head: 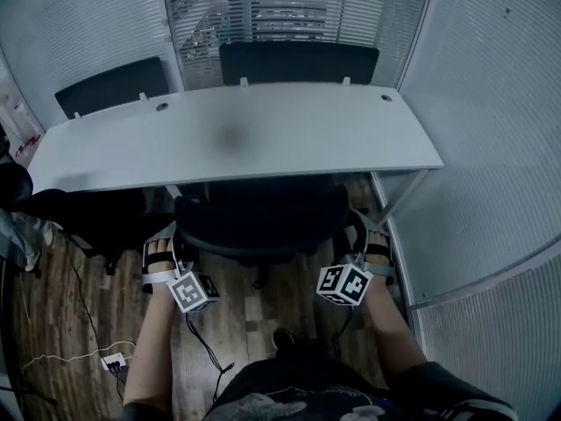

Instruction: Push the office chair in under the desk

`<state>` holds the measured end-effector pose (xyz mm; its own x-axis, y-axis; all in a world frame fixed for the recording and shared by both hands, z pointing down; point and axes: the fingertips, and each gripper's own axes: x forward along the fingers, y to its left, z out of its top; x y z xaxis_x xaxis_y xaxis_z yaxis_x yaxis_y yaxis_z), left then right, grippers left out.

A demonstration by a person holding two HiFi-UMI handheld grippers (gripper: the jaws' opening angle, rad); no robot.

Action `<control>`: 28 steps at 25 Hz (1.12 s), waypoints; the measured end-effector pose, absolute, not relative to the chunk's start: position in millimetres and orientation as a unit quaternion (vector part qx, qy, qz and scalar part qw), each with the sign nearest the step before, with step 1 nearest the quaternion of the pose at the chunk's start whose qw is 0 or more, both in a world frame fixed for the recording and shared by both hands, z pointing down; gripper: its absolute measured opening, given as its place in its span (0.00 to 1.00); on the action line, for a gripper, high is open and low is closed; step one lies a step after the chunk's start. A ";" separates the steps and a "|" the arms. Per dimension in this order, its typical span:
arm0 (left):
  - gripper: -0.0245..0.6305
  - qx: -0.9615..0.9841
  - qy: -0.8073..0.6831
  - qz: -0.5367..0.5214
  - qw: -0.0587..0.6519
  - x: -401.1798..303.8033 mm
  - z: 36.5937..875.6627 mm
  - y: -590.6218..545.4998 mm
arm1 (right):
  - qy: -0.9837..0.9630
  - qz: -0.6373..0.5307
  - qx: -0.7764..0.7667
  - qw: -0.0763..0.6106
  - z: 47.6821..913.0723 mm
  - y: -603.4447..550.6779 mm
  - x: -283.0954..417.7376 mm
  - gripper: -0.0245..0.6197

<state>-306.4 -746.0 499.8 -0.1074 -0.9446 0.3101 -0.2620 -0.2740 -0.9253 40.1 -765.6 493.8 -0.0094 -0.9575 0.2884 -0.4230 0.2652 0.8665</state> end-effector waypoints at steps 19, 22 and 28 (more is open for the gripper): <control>0.38 -0.558 0.526 -0.557 0.320 -317.5 503.7 -797.0 | -0.669 -0.310 0.519 0.433 493.0 -820.0 30.6 0.42; 0.38 -0.553 0.530 -0.558 0.320 -322.1 505.7 -805.4 | -0.672 -0.313 0.516 0.430 494.1 -828.4 27.2 0.42; 0.38 -0.550 0.533 -0.556 0.321 -328.2 505.6 -818.3 | -0.672 -0.314 0.514 0.431 495.1 -846.0 20.1 0.42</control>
<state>-328.2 -818.3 505.6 -0.1878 -0.9445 0.2696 -0.2301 -0.2246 -0.9469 20.1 -846.0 495.1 -0.1012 -0.9613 0.2564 -0.4205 0.2749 0.8646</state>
